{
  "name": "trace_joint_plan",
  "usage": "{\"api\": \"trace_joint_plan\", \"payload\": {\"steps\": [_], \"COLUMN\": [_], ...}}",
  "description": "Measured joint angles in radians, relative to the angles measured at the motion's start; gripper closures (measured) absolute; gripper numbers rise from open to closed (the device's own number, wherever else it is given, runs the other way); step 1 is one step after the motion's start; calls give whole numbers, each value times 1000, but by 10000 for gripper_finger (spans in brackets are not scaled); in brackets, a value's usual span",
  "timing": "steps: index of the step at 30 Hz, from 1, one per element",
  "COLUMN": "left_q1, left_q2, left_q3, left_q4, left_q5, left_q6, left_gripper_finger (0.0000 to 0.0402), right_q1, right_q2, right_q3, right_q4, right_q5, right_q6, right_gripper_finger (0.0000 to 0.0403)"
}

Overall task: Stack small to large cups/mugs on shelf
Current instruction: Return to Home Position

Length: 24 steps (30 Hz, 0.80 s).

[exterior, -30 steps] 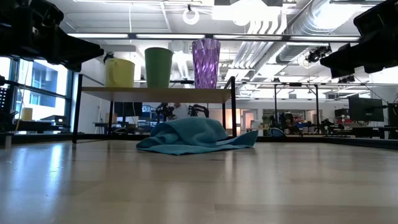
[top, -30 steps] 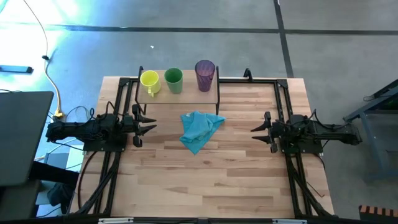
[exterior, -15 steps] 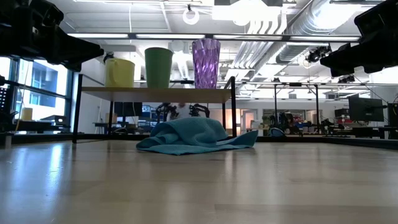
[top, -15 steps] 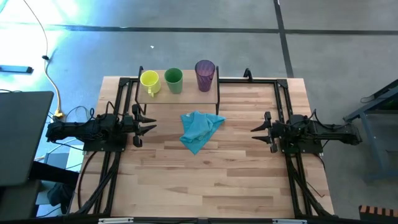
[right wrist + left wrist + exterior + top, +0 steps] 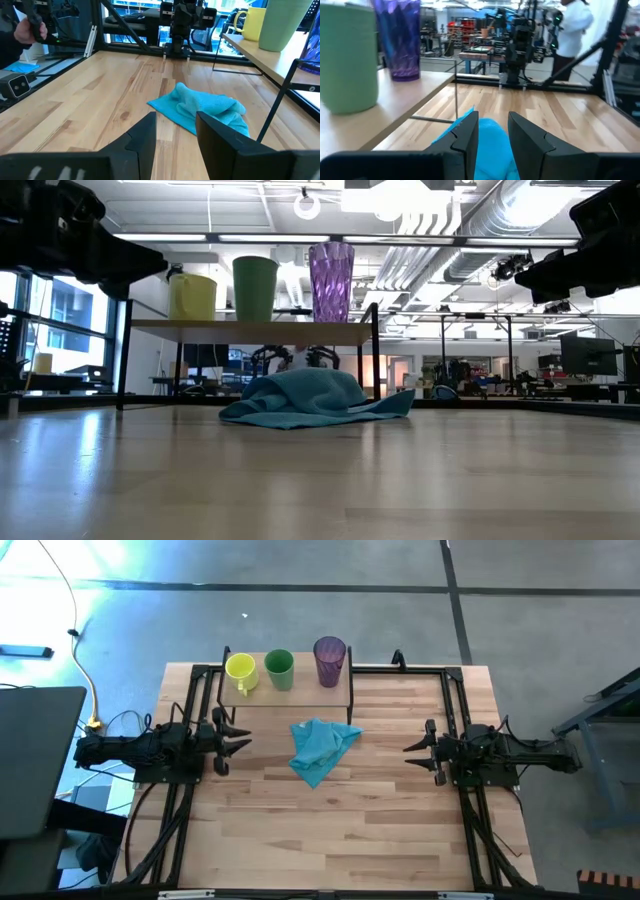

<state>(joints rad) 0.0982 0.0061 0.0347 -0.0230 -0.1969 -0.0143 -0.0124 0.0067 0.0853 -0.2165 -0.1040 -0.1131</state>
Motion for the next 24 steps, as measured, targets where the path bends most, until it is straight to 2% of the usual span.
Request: {"api": "trace_joint_plan", "payload": {"steps": [3, 24], "left_q1": [0, 0], "left_q2": [0, 0], "left_q3": [0, 1], "left_q4": [4, 3], "left_q5": [-31, -31], "left_q6": [-20, 10], "left_gripper_finger": [307, 307], "right_q1": [0, 0], "right_q2": [0, 0], "right_q3": [0, 0], "right_q4": [0, 0], "right_q5": [0, 0], "right_q6": [0, 0], "right_gripper_finger": [275, 275]}}
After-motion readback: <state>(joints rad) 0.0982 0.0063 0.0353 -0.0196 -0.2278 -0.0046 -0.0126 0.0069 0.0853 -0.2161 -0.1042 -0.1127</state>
